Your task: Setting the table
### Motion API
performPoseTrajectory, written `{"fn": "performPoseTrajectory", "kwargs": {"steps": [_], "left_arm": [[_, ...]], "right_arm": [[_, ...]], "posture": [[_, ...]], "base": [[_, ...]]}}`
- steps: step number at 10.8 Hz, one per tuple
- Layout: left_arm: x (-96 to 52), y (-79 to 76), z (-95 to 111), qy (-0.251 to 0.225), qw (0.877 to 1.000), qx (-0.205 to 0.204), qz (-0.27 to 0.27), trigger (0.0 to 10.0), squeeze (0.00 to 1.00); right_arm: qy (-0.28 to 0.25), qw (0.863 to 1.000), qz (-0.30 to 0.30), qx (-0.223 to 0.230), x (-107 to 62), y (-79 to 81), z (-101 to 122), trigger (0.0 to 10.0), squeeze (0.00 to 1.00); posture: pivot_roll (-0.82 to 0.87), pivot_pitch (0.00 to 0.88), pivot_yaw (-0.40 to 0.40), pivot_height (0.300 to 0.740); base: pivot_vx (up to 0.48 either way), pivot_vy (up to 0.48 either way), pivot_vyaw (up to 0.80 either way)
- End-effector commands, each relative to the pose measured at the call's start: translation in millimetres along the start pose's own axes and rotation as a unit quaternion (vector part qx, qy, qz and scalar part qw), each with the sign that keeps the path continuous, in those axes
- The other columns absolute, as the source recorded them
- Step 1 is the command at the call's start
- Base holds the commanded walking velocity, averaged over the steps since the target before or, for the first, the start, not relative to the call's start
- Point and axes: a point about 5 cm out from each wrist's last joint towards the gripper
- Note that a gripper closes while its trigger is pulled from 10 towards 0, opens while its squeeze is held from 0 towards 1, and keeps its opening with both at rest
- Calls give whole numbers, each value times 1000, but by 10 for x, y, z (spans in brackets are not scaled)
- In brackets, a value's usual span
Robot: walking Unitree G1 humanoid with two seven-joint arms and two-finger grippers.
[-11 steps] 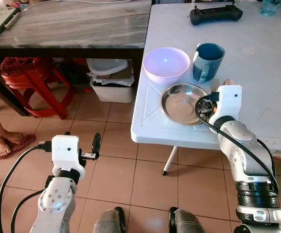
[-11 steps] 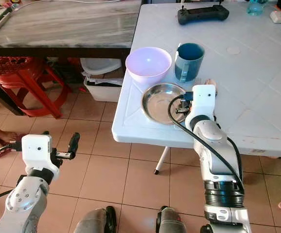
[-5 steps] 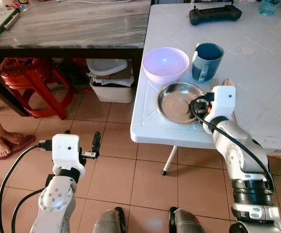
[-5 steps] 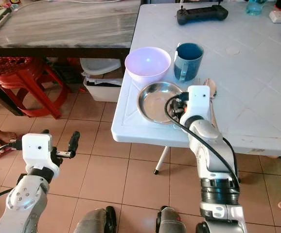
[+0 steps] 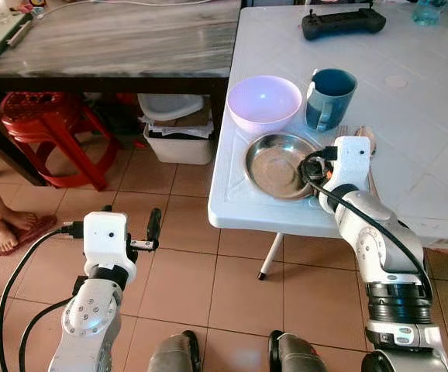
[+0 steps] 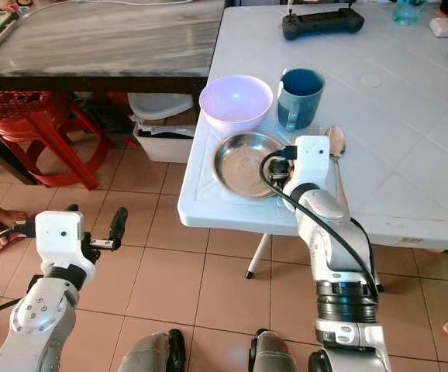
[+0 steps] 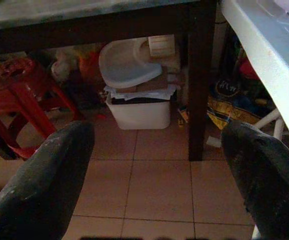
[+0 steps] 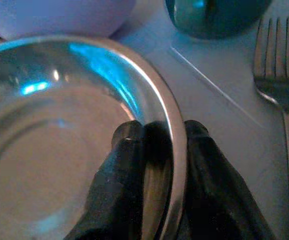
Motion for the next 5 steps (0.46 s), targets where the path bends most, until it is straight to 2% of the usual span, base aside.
{"fn": "performPoseTrajectory", "kwargs": {"steps": [1, 3, 4, 5], "left_arm": [[-17, 26, -47, 10, 1000, 7, 5, 10000, 0], [-20, 30, -49, 9, 1000, 8, 6, 10000, 0], [1, 65, -32, 0, 1000, 21, 12, 10000, 0], [34, 118, -46, 6, 999, 17, 31, 10000, 0]], "right_arm": [[34, 999, 3, 4, 8, 17, -132, 0, 0], [40, 999, 2, 4, 6, 13, -168, 0, 0], [35, 999, 7, 14, 18, 26, -158, 0, 0], [20, 999, 25, 25, 27, 85, -119, 0, 0]], "posture": [[59, 172, 92, 740], [59, 170, 88, 740], [62, 161, 78, 740], [62, 148, 70, 740]], "base": [[0, 0, 0], [0, 0, 0], [0, 0, 0], [0, 0, 0]]}}
Point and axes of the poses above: a point about 5 cm out from each wrist's last joint towards the gripper, its own x axis pointing out of the wrist towards the gripper, its own z axis along the axis of the wrist's last joint, y = z × x, and after that the axes turned 7 degrees about -x, right-handed
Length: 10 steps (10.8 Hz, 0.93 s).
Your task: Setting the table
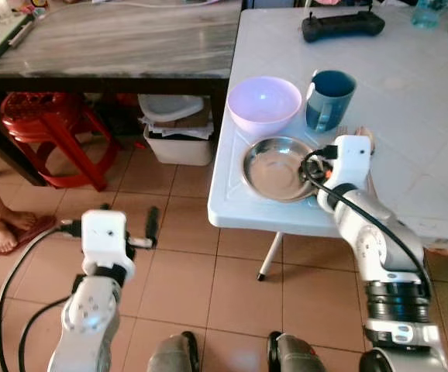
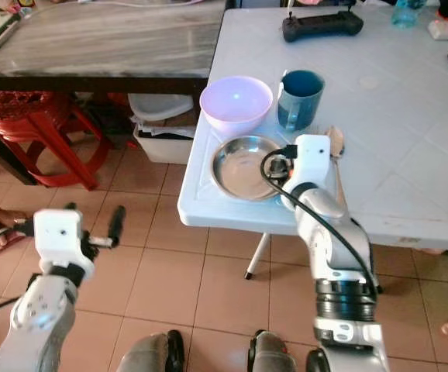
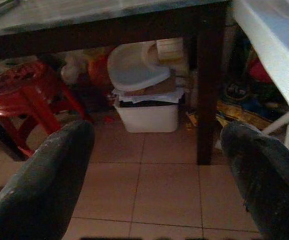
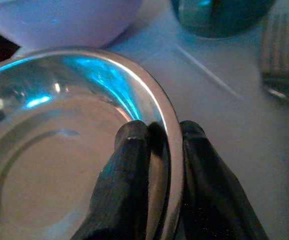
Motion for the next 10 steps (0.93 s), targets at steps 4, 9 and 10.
{"fn": "performPoseTrajectory", "kwargs": {"steps": [4, 9, 10], "left_arm": [[-44, 138, -239, 38, 997, -12, 61, 10000, 0], [275, 6, -31, -21, 998, -54, 9, 10000, 0], [309, -13, -40, -31, 998, -57, 7, 10000, 0]], "right_arm": [[11, 999, -23, 22, -138, 34, -336, 0, 0], [-86, 993, -71, -43, -157, -94, -246, 0, 0], [-112, 990, -71, -53, -148, -77, -188, 0, 0]], "posture": [[36, 108, 55, 740], [24, 62, 56, 740], [23, 45, 46, 740]], "base": [[0, 480, 0], [0, 480, 0], [0, 480, 0]]}}
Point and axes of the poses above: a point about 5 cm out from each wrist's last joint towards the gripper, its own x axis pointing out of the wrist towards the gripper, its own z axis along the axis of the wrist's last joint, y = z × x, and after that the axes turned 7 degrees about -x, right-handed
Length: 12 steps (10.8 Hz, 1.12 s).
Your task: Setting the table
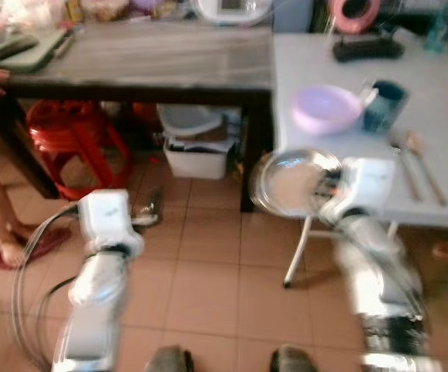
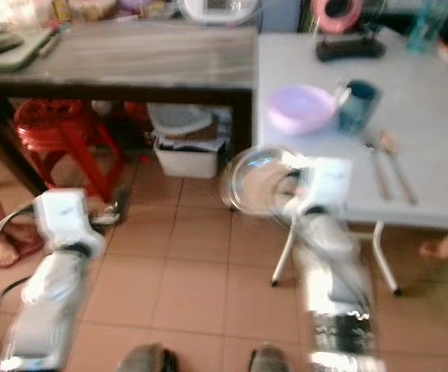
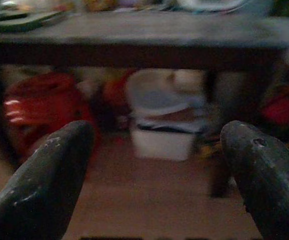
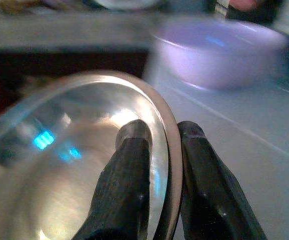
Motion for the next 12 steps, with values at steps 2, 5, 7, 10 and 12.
{"fn": "performPoseTrajectory", "kwargs": {"steps": [2, 5, 7, 10, 12], "left_arm": [[50, -63, 0, -13, 1000, 0, -16, 10000, 0], [134, -98, 112, -39, 998, 21, -33, 10000, 0], [109, -115, 133, -47, 998, 31, -32, 10000, 0], [68, -176, 87, -41, 998, 30, -41, 10000, 0], [-15, -126, 22, -24, 999, 25, -28, 10000, 0]], "right_arm": [[-24, 999, -21, -7, 54, -87, 71, 0, 0], [-58, 998, -19, -10, 49, -56, 167, 0, 0], [-53, 998, -17, -12, -21, -46, 114, 0, 0], [-62, 998, -18, -18, -57, -70, 148, 0, 0], [-45, 999, -22, -14, -225, -111, 34, 0, 0]], "posture": [[18, 29, 43, 740], [14, 41, 51, 740], [12, 65, 47, 740], [0, 87, 40, 740], [8, 109, 40, 740]], "base": [[0, 465, 0], [476, 0, 0], [480, 0, 0], [480, 0, 0], [480, 0, 0]]}}
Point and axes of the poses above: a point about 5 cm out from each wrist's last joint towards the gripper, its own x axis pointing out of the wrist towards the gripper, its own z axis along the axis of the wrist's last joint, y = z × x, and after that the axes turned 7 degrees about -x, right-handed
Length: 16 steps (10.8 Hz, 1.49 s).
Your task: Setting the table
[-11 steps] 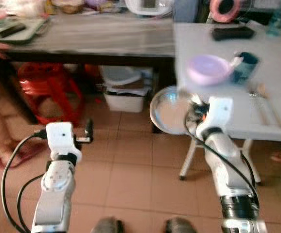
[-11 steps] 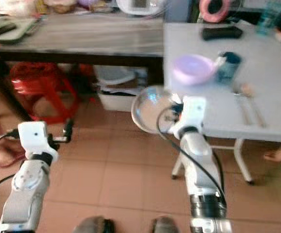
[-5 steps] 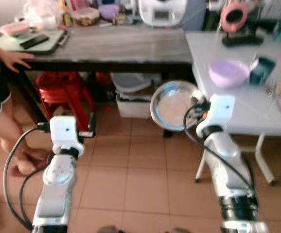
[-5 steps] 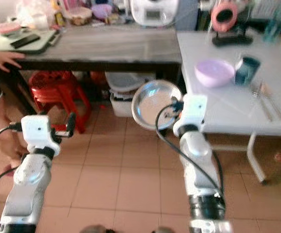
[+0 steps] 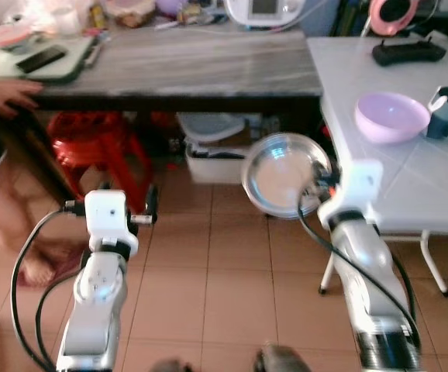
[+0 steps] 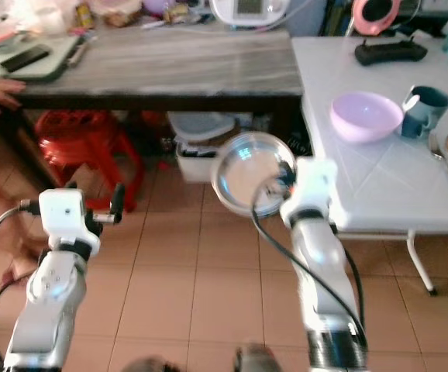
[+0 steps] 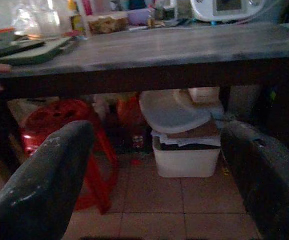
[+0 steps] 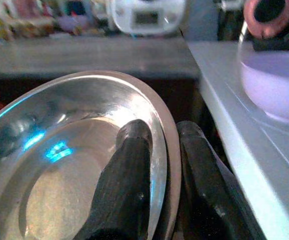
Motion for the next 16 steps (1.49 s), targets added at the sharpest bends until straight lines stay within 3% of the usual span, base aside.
{"fn": "performPoseTrajectory", "kwargs": {"steps": [1, 6, 16], "left_arm": [[-39, -19, -32, 9, 1000, 7, -7, 10000, 0], [-84, -9, -47, 12, 1000, 9, -2, 10000, 0], [-46, -41, 1, 3, 1000, 23, -17, 10000, 0]], "right_arm": [[1, 1000, 1, 2, -23, -7, 10, 0, 0], [-21, 999, 28, 15, -29, 135, 124, 0, 0], [-32, 999, 31, 8, 12, 150, 185, 0, 0]], "posture": [[2, 109, 46, 740], [-4, 93, 50, 740], [-6, 101, 56, 740]], "base": [[472, 0, 0], [472, 0, 0], [428, 105, 0]]}}
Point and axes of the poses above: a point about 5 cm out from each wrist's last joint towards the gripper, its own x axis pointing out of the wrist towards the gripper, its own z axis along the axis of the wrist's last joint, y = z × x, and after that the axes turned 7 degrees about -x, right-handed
